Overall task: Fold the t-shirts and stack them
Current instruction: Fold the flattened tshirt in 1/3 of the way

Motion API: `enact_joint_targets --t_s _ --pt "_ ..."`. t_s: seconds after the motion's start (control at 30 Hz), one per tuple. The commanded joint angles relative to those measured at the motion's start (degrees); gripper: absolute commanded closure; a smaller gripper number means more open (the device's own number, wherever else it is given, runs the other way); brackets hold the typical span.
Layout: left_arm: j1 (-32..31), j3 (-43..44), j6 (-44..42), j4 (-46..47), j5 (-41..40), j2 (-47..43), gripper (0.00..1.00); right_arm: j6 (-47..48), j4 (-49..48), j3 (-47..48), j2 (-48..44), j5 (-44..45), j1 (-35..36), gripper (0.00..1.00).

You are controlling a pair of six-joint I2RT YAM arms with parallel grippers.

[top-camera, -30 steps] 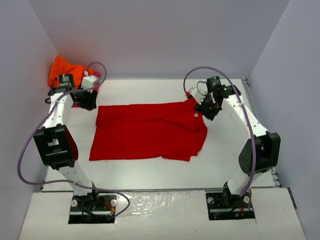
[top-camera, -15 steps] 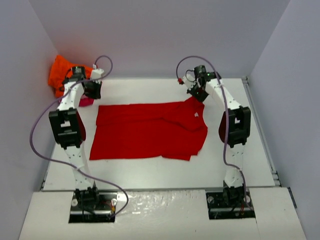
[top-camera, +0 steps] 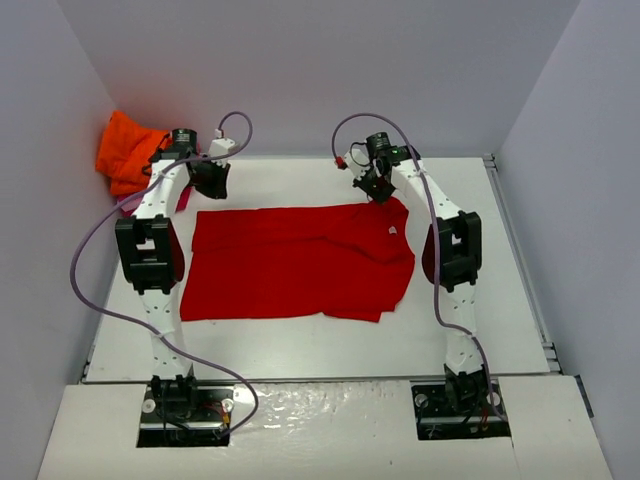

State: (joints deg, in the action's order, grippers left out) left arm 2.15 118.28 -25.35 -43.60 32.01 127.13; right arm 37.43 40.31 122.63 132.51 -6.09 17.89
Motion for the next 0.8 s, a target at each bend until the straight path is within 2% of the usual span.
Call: enact_joint_targets --t_s 0.0,0.23,0.6,0.7,0.77 --pt "-4.05 0.90 -2.33 -3.37 2.95 0.66 1.00 -0.32 0.03 -0.30 -2.96 -1.36 1.49 1.00" --pt "-4.60 13.98 -2.53 -14.55 3.67 11.91 1.00 -1.95 0.04 4.48 3.71 1.43 1.98 1.00" --pt "-1.01 15.14 -1.51 -16.21 -3.79 15.25 1.00 -1.61 0.42 -4.58 6.53 13.46 -0.22 1.00" --pt "0.77 16.06 -0.98 -16.38 -5.48 16.25 1.00 -1.96 0.38 -4.21 8.22 16.50 -1.43 1.00" --pt "1.11 20.03 0.03 -17.49 -5.60 17.85 1.00 -2.67 0.51 -2.34 10.89 17.51 -3.13 1.00"
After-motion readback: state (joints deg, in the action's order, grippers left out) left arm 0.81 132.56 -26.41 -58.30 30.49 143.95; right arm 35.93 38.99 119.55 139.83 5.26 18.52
